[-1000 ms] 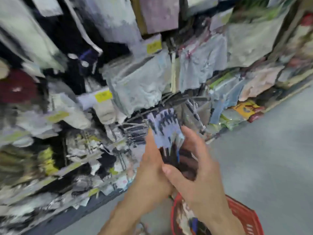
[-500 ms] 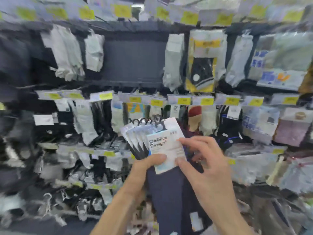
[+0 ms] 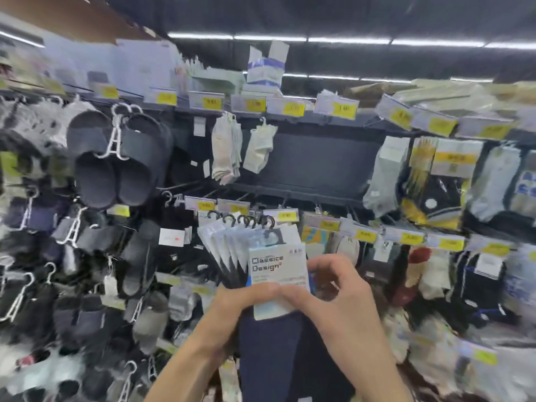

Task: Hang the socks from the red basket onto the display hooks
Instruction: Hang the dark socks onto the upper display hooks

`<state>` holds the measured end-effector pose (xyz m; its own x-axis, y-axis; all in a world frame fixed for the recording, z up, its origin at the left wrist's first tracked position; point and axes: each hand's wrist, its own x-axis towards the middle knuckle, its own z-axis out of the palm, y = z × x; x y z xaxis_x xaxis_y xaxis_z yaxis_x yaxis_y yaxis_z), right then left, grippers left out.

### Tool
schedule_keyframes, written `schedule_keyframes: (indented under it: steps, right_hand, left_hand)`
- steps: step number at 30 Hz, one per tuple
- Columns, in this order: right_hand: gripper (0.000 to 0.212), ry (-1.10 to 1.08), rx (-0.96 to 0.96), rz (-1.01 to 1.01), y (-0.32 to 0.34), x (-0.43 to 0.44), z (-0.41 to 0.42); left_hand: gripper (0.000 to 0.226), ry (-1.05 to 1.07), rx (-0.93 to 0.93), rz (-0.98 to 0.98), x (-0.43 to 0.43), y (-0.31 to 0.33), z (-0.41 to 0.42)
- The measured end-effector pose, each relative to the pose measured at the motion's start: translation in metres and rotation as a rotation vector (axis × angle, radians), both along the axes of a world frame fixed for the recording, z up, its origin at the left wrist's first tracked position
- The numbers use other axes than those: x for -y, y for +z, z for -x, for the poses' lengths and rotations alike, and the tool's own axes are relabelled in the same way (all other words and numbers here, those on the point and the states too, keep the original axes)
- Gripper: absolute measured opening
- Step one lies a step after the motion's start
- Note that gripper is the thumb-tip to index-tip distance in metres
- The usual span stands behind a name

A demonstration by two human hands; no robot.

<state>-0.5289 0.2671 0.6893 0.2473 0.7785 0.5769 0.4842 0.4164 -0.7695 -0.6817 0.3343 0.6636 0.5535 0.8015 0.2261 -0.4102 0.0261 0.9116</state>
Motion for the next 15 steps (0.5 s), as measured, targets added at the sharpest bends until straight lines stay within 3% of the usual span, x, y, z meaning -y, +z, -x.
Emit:
schedule_keyframes:
  steps: [3,8,12,15]
  right_hand:
    - [0.039,0.061,-0.035,0.046,0.007,-0.012,0.001]
    - [0.014,0.136,-0.183,0.068,0.009,-0.044,-0.02]
    - [0.015,0.119,-0.281,-0.008,0.016,-0.084,-0.044]
    - [0.016,0.162,-0.25,-0.066,0.03,-0.121,-0.067]
  left_hand:
    - [0.05,0.013,-0.024,-0.076,-0.011,0.008,0.006]
    - [0.049,0.021,-0.068,-0.097,-0.043,0.014,-0.004]
    - [0.062,-0.029,-0.101,-0.083,-0.081,0.024,-0.02]
    - [0.062,-0.021,-0.081,-0.076,-0.121,0.035,-0.039]
